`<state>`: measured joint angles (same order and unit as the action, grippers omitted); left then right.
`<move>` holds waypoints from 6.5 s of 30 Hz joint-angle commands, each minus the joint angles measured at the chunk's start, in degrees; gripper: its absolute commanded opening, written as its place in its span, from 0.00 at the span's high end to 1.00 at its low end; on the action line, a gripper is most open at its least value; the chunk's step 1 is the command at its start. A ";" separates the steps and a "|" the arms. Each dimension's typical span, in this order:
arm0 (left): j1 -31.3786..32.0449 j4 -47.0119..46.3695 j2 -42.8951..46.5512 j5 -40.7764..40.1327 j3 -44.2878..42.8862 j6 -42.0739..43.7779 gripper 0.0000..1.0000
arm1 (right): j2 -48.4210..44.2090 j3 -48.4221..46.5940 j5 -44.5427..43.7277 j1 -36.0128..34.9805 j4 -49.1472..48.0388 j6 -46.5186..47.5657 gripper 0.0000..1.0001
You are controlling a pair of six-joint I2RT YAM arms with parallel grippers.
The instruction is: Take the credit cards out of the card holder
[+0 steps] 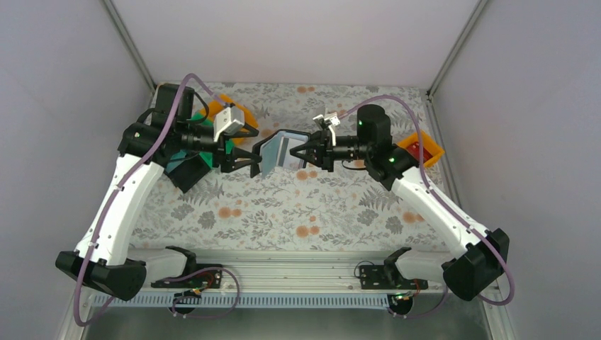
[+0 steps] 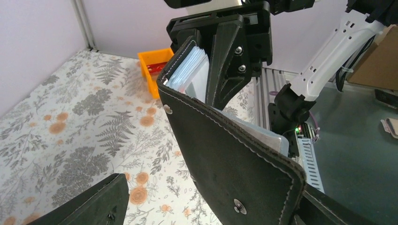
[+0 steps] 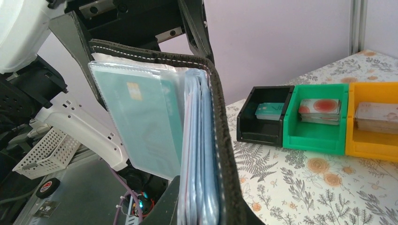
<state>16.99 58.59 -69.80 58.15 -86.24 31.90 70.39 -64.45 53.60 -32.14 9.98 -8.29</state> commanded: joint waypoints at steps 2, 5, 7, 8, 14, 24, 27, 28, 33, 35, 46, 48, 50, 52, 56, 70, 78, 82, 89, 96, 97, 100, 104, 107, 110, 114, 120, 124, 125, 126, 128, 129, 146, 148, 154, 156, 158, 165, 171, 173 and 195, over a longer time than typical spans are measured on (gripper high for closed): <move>0.31 -2.58 -0.90 2.27 -0.37 -1.61 0.22 | 0.27 -3.05 1.50 0.44 -0.48 0.54 0.96; 0.78 -3.36 -1.28 1.36 -0.52 -2.54 0.22 | 0.23 -3.03 1.50 0.41 -0.54 0.47 0.96; 1.01 -4.11 -1.46 0.42 -0.36 -3.25 0.23 | 0.19 -2.97 1.43 0.49 -0.55 0.45 0.96; 1.19 -4.25 -1.66 0.07 -0.38 -3.47 0.23 | 0.26 -2.97 1.45 0.46 -0.60 0.47 0.96; 2.21 -4.85 -2.52 -1.46 -0.81 -4.32 0.27 | 0.41 -2.96 1.44 0.46 -0.70 0.35 0.96; 3.31 -5.03 -1.40 -3.24 -0.69 -4.15 0.00 | 0.92 -3.18 0.01 0.44 -1.14 -0.71 0.95; 3.31 -6.57 -1.70 -5.21 -0.61 -6.05 0.00 | 1.43 -3.47 -0.20 0.44 -1.34 -1.09 0.95; 3.31 -7.13 -1.88 -6.02 -0.62 -6.85 0.00 | 1.56 -3.56 -0.52 0.42 -1.43 -1.53 0.96; 3.57 -9.60 -3.29 -9.02 -0.54 -10.82 0.00 | 3.39 -4.90 -6.24 0.43 -1.75 -6.19 0.96; 3.78 -10.88 -3.89 -10.73 -0.43 -12.35 0.00 | 4.58 -5.51 -8.09 0.22 -2.41 -9.10 0.96; 4.27 -13.37 -5.05 -20.62 -0.08 -15.77 0.00 | 7.09 -5.56 -11.01 -0.67 -4.63 -13.23 0.96; 4.26 -13.51 -4.91 -21.68 -0.07 -16.22 0.00 | 7.08 -5.80 -11.41 -0.70 -4.26 -13.29 0.96; 4.26 -13.43 -4.98 -21.80 -0.44 -16.40 0.00 | 7.04 -5.99 -11.97 -0.64 -3.80 -13.25 0.96; 4.28 -13.01 -5.29 -20.55 -1.06 -16.37 0.00 | 7.12 -6.15 -11.99 -0.67 -3.50 -13.15 0.96; 4.07 -10.08 -6.58 -12.87 -2.97 -15.00 0.00 | 7.39 -6.69 -12.64 -0.66 -2.67 -12.89 0.96; 2.86 -10.17 -9.07 -21.40 -3.98 -15.07 0.17 | 7.30 -6.46 -7.65 -0.61 -4.56 -12.43 0.96; 1.80 -9.08 -6.16 -16.95 -2.31 -12.64 0.84 | 5.37 -3.66 -3.66 0.39 -4.65 -9.34 0.96; 1.34 -8.21 -3.89 -14.86 -1.03 -11.13 0.98 | 3.88 -2.83 -2.54 1.33 -3.61 -6.78 0.76; -0.27 -7.66 -0.87 -12.82 0.23 -10.37 0.98 | -1.04 3.64 -3.56 5.66 -3.33 -2.78 0.20; -0.38 -7.79 -0.92 -11.74 0.32 -10.97 0.98 | -4.34 8.09 -6.20 4.61 -12.18 -4.53 0.01; -0.42 -7.51 -0.83 -10.92 0.31 -10.72 0.98 | -3.85 8.27 -6.40 4.06 -13.66 -4.88 0.01; -0.40 -7.07 -0.41 -9.38 0.52 -10.11 0.98 | -1.56 7.49 -6.53 1.88 -17.00 -5.29 0.01; -0.40 -7.15 -0.07 -9.45 0.79 -10.02 0.97 | 1.08 4.39 -4.30 -3.16 -19.36 -3.23 0.05; -0.44 -7.04 0.07 -9.26 1.09 -9.86 0.98 | 1.15 4.41 -5.43 -3.54 -20.50 -4.30 0.39; -0.52 -6.66 0.30 -8.59 0.96 -9.42 0.98 | 1.70 4.03 -7.98 -3.60 -19.44 -5.05 0.87; -0.94 -7.36 0.55 -10.90 0.98 -10.14 0.98 | 1.98 4.29 -8.79 -3.46 -17.49 -4.57 0.96; -4.81 -12.27 -0.32 -26.24 2.05 -17.33 0.67 | 0.41 4.39 -9.81 -3.29 -14.11 -5.54 0.96; -10.60 -14.28 -1.75 -29.52 1.98 -20.58 0.53 | 0.57 3.30 -14.88 -1.88 -8.65 -9.82 0.96; -12.14 -14.66 -1.86 -29.48 1.89 -21.22 0.49 | 1.18 2.51 -17.02 -1.37 -6.22 -11.27 0.96; -13.67 -15.03 -1.89 -29.53 1.81 -21.60 0.47 | 2.11 1.35 -19.98 -1.05 -3.17 -12.87 0.96; -14.68 -15.70 -1.21 -29.68 1.19 -21.08 0.47 | 4.67 -1.99 -27.06 -0.97 3.77 -15.53 0.96; -14.70 -15.91 -0.69 -29.36 0.84 -20.02 0.47 | 5.78 -3.34 -29.50 -1.03 6.25 -16.60 0.96; -1.52 -6.87 -3.12 4.91 5.62 -6.94 0.56 | 1.88 -3.69 -8.73 -2.63 -1.74 -5.87 0.96; -1.47 -7.54 -3.20 4.28 6.10 -7.29 0.56 | 1.30 -2.81 -4.17 -2.69 -2.89 -4.61 0.96; -0.07 -7.79 -3.41 4.61 6.62 -6.69 0.59 | 1.88 -2.35 0.75 -3.97 -4.84 -2.29 0.96; -0.12 -7.50 -3.39 4.17 6.19 -6.39 0.61 | 1.96 -2.72 2.20 -4.62 -4.73 -1.04 0.96; -0.04 -7.20 -3.26 5.15 5.99 -5.80 0.62 | 1.80 -2.86 2.91 -5.03 -4.53 0.21 0.96; 2.13 -6.17 -3.78 7.29 5.89 -4.16 0.76 | 4.10 -5.05 2.35 -5.48 -4.66 0.24 0.96; 2.07 -5.16 -2.42 9.89 5.64 -2.76 0.98 | 4.28 -4.56 1.46 -5.50 -5.29 -0.16 0.90; 1.25 -5.88 -1.78 9.75 5.73 -3.59 0.98 | 3.78 -3.83 0.39 -5.52 -5.15 -0.10 0.76; -3.74 -2.16 -0.12 18.25 5.68 1.55 0.80 | -0.50 1.87 -0.76 -5.04 -7.49 -0.32 0.96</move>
<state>13.74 54.85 -71.72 70.30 -79.57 28.62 71.57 -62.70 52.23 -36.86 3.68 -9.17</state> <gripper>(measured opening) 0.102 0.127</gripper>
